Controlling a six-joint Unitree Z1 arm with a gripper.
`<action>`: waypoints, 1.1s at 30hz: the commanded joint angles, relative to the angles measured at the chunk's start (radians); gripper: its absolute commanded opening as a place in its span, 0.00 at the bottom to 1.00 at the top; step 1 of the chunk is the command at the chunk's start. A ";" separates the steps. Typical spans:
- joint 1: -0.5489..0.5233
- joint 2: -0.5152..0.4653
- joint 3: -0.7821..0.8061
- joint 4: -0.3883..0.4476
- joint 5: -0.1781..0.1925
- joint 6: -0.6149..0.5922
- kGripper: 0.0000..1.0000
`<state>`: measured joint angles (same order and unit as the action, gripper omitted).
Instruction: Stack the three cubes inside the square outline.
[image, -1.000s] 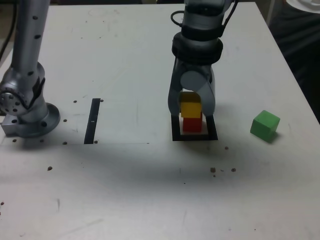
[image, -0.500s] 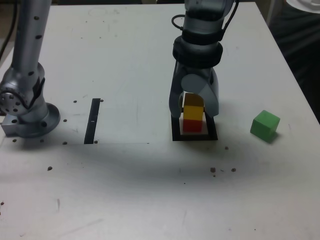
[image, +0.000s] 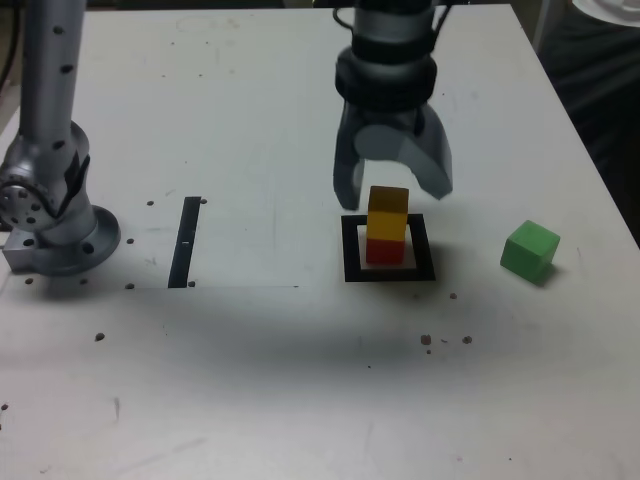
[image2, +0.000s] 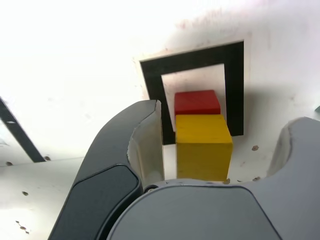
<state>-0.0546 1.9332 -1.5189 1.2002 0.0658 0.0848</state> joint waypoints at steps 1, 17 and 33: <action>0.001 -0.012 -0.017 0.013 0.016 0.001 0.99; 0.001 0.023 -0.168 0.008 0.109 0.110 1.00; -0.001 0.207 -0.372 0.003 0.062 0.437 1.00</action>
<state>-0.0543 2.1299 -1.8799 1.2013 0.1291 0.5118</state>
